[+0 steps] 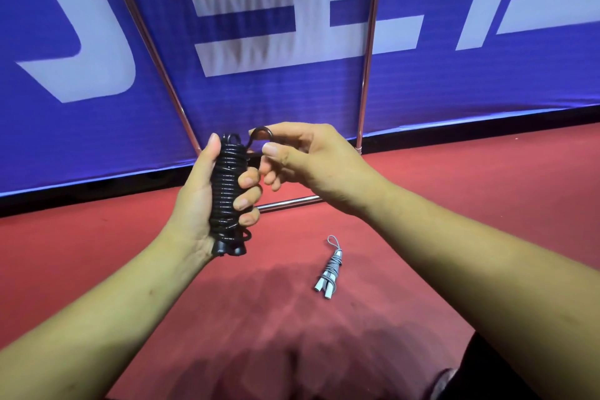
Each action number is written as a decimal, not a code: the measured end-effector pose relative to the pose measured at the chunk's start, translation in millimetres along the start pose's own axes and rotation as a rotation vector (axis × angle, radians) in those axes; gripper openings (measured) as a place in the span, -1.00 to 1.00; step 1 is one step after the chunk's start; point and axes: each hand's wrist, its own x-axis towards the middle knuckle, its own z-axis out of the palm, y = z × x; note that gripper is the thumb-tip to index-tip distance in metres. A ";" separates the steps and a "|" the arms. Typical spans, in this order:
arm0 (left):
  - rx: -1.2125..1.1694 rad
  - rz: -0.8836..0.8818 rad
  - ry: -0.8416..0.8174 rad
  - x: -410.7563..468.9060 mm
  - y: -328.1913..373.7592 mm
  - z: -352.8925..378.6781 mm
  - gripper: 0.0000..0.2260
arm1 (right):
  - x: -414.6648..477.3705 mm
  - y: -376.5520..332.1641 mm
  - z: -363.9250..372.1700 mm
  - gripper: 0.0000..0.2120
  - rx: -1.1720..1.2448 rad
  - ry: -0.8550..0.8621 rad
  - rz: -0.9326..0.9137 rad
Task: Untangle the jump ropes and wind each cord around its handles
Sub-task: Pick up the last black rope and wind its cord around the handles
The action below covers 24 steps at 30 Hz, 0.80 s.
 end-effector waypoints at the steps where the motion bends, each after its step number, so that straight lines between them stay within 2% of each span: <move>1: -0.028 -0.010 -0.016 -0.7 0.0 0.3 -0.50 | 1.5 1.2 0.1 -0.81 -0.001 0.022 0.006; 3: -0.073 -0.034 -0.049 -2.1 -1.6 0.5 -0.55 | 3.7 4.1 0.8 -0.79 0.022 0.061 0.028; 9: -0.079 -0.058 -0.114 -2.6 -7.8 -2.3 -0.56 | 3.7 10.2 9.8 -0.90 0.410 0.119 0.118; 13: -0.066 -0.064 -0.118 -7.4 -10.5 3.1 -0.61 | 6.7 9.3 8.6 -0.89 0.485 0.127 0.134; 19: 0.085 -0.041 -0.094 -9.6 -12.0 1.0 -0.59 | 6.0 0.1 -0.2 -0.90 0.348 0.105 0.144; 24: 0.131 -0.152 -0.173 -8.8 -6.9 -4.3 -0.60 | 2.3 -8.1 -13.6 -0.84 -0.059 0.039 0.123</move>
